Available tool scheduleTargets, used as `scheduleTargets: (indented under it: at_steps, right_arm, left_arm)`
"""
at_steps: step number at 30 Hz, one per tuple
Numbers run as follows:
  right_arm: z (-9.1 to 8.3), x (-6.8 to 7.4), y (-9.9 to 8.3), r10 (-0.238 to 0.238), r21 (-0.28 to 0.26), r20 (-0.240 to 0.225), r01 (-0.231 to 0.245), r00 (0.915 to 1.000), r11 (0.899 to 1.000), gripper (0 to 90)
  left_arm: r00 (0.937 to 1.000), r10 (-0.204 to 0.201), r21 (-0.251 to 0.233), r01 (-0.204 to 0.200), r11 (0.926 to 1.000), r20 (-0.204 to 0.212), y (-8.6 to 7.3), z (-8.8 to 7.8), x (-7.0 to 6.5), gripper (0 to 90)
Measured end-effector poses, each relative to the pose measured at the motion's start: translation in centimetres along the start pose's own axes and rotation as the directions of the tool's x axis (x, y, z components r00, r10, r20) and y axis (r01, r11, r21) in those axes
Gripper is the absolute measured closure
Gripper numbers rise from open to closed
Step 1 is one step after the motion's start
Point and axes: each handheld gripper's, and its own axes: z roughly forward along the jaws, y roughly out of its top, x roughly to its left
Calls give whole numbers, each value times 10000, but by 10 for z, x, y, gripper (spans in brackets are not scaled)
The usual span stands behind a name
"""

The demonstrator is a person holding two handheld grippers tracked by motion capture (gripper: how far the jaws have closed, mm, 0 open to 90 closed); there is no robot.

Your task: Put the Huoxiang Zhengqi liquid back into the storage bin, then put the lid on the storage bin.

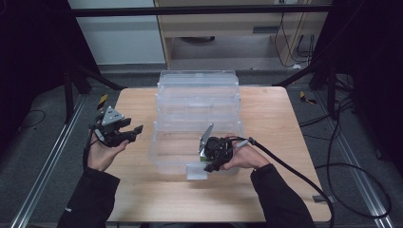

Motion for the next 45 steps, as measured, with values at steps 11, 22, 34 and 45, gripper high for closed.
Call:
scheduleTargets:
  at_steps: [11,22,34,45]
  right_arm:
    - [0,0,0,-103,-22,-20,103,9999,9999,691]
    - [0,0,-1,-108,-16,-6,108,9999,9999,691]
    - [0,2,-1,-260,-49,112,260,9996,9996,692]
    - [0,2,-1,-316,-95,64,316,9995,9995,692]
  left_arm:
    - [9980,321,-183,-311,9993,536,30,10,-12,446]
    - [9900,1035,265,-1065,9940,956,46,23,-21,444]
    - [9794,1404,260,-1456,9890,1451,65,43,-26,443]
    - [9667,1531,262,-1618,9865,2050,71,59,-33,463]
